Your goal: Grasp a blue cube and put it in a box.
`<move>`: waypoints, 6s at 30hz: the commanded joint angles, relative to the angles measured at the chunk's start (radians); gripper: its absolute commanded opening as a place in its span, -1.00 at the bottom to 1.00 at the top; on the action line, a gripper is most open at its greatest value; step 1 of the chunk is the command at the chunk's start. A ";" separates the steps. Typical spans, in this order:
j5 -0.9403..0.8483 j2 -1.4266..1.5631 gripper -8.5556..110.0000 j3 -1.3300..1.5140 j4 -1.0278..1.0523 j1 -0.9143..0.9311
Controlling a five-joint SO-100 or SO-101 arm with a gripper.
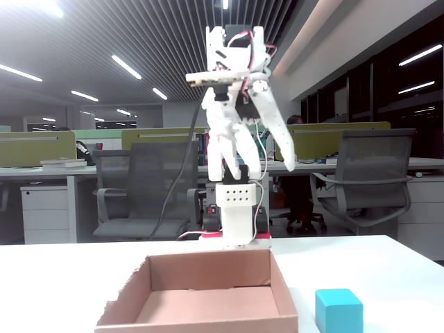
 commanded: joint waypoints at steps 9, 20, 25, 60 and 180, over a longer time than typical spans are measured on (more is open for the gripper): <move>0.051 -0.333 -0.32 -0.267 0.003 -0.133; 0.021 -0.640 -0.31 -0.491 0.035 -0.170; 0.017 -0.704 -0.31 -0.491 0.040 -0.170; 0.028 -1.031 -0.33 -0.595 -0.072 -0.160; 0.189 -0.532 -0.60 -0.221 -0.089 0.319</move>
